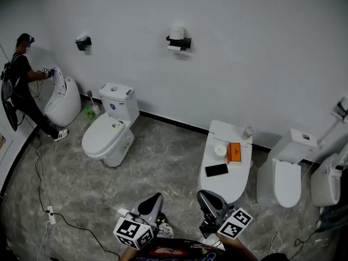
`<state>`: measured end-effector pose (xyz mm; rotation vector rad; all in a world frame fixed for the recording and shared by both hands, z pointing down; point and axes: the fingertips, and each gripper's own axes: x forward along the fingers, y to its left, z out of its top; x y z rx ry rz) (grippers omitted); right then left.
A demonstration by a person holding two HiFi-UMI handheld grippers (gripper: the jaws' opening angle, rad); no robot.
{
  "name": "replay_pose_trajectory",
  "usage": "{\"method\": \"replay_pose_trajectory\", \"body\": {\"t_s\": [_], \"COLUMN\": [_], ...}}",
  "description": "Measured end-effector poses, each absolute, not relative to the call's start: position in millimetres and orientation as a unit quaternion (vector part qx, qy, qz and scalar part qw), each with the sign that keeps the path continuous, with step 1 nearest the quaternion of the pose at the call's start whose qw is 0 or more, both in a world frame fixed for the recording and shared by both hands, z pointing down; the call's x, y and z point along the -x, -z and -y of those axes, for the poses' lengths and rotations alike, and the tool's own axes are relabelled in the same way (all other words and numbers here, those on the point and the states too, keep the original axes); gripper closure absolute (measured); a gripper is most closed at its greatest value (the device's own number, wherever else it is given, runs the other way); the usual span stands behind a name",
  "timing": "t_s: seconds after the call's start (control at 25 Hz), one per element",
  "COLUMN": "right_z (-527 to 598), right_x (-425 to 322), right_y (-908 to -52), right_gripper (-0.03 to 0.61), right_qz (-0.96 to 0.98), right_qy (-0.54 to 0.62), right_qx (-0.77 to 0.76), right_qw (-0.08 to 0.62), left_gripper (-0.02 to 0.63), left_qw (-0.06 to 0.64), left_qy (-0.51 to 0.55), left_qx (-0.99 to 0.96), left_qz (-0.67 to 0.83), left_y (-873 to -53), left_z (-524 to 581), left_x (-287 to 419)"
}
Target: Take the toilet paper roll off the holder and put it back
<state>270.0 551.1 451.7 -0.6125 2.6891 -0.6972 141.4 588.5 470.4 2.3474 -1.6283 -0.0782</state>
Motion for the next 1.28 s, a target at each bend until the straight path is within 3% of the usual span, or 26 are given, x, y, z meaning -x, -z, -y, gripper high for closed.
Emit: {"method": "replay_pose_trajectory", "body": {"t_s": [0.68,1.04,1.28], "right_z": [-331.8,-132.7,-14.0], "right_x": [-145.8,-109.3,-85.6], "right_y": [-459.4,-443.6,-432.6], "right_gripper": [0.561,0.561,0.561], "right_qz": [-0.914,-0.917,-0.942], "right_qy": [0.273,0.255,0.220], "right_qx": [0.260,0.247,0.208], "right_qw": [0.152,0.182,0.146], "left_gripper": [0.615,0.615,0.615], "left_qw": [0.155,0.122,0.118], "left_qy": [0.021,0.013,0.021], "left_qx": [-0.801,-0.803,-0.816], "left_qz": [0.578,0.583,0.566], "left_y": [-471.4,-456.3,-429.3], "left_z": [-399.3,-188.3,-42.1], "left_x": [17.7,62.1,70.0]}}
